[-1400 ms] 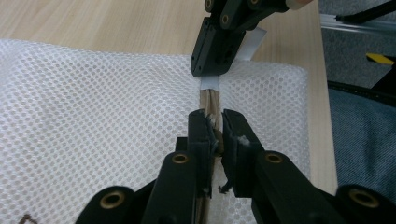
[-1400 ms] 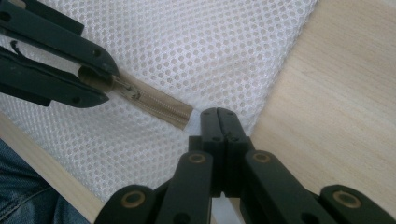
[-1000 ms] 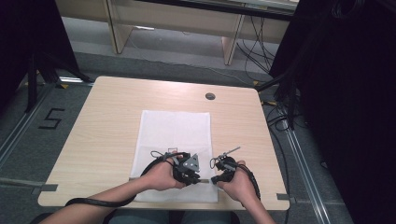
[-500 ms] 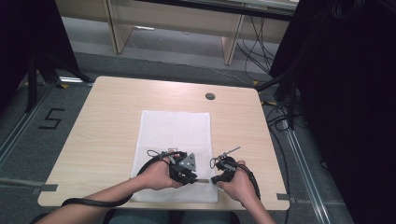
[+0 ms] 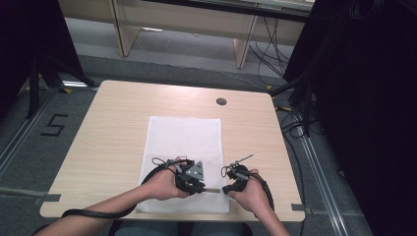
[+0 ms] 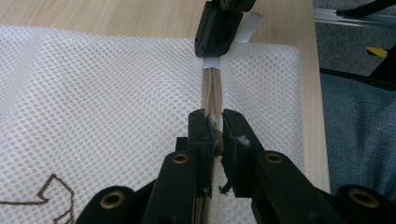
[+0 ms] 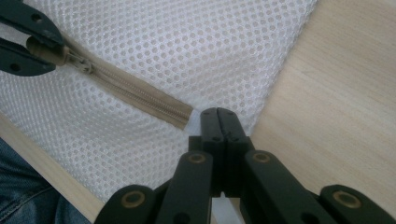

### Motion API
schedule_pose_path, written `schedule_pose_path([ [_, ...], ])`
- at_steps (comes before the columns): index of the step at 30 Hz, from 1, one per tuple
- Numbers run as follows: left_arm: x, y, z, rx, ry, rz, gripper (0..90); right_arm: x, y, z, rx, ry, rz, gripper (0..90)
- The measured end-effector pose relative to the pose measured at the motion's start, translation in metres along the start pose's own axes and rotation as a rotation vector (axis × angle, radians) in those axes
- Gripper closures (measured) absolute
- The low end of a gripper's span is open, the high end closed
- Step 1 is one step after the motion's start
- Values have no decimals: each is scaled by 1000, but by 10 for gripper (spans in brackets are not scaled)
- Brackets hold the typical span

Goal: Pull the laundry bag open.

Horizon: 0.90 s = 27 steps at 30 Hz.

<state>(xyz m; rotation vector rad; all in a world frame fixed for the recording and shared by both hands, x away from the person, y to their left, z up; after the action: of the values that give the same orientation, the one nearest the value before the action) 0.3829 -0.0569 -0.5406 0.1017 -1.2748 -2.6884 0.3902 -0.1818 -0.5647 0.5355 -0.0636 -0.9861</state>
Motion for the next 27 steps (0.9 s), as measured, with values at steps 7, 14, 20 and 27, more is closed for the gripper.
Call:
schedule_pose_path([
  [7, 0, -1, 0, 0, 0, -5, 818, 0, 0, 0, 5, 2, 6, 900],
  [14, 1, -3, 2, 11, 0, 15, 818, 0, 0, 0, 1, 1, 5, 900],
  [20, 1, -5, 3, 24, 0, 26, 818, 0, 0, 0, 2, -2, 1, 900],
  [27, 0, -7, 6, 34, -10, 34, 818, 0, 0, 0, 2, -7, 7, 900],
])
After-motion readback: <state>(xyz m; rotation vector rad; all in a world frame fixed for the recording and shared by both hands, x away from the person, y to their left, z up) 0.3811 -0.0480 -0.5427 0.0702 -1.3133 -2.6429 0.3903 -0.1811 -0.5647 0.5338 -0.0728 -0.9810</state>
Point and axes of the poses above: each handheld gripper's, and its own axes: z roughly backward along the jaws, y roughly out of its top, x roughly to its right, the point moved 9 cm from there along -z, roughly forward along the jaws, and after that the axes turned 8 degrees about x, right-handed, at the moved point
